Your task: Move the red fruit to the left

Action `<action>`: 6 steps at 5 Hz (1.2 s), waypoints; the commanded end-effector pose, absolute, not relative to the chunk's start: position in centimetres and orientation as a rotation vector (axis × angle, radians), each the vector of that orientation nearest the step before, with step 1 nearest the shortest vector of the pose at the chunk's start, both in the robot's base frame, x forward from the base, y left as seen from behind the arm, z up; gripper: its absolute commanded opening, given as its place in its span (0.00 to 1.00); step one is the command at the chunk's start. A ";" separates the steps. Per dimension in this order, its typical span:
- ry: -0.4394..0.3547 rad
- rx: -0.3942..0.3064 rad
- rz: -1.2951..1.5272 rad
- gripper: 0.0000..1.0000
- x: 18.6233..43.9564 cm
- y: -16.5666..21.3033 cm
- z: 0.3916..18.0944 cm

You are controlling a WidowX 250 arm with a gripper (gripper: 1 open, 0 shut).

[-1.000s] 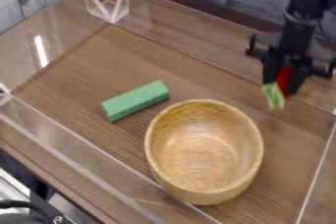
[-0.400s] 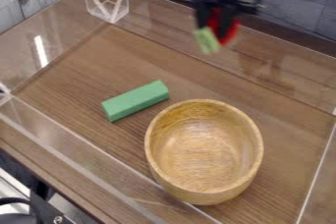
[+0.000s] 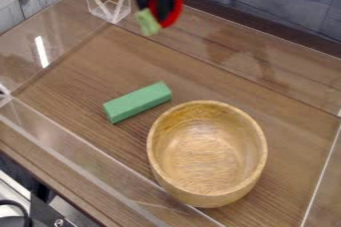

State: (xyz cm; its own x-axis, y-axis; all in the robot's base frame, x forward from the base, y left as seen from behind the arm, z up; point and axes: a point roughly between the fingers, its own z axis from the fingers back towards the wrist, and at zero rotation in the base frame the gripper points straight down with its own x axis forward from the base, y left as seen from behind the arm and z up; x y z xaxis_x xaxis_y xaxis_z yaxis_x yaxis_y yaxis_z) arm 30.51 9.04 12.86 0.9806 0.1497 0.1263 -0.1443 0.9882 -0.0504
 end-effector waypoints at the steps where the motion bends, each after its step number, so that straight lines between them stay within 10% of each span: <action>1: -0.181 -0.013 0.123 0.00 30.7 11.1 13.5; 6: -0.139 0.029 0.109 0.00 30.8 15.8 7.6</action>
